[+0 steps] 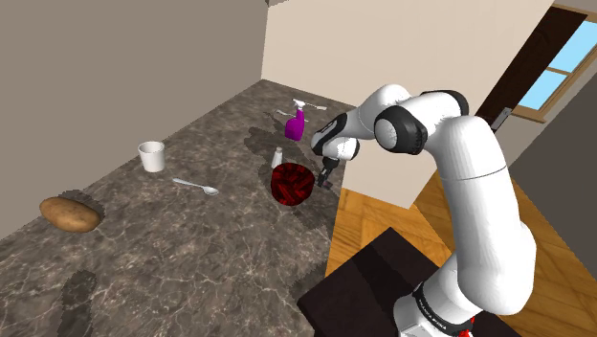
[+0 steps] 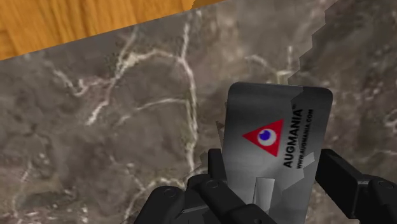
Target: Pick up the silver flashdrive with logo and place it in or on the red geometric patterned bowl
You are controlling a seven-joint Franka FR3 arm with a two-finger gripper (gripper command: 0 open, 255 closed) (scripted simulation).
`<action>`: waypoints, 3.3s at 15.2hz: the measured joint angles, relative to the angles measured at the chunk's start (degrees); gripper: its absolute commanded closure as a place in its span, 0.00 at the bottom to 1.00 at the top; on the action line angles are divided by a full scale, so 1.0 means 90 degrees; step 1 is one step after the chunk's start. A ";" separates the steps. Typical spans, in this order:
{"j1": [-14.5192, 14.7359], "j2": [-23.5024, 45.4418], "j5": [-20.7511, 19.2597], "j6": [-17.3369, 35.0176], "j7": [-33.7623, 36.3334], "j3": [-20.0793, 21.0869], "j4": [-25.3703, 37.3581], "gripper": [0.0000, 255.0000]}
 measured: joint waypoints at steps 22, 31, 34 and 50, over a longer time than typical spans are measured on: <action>0.0430 -0.1019 -0.0588 -0.0776 0.0383 -0.0583 -0.0251 1.00; 0.0652 -0.1559 -0.0968 -0.1274 0.0623 -0.0891 -0.0255 1.00; 0.0727 -0.1735 -0.1097 -0.1438 0.0709 -0.0984 -0.0247 1.00; 0.2305 -0.2306 -0.1660 -0.1533 0.2627 -0.0916 -0.0533 1.00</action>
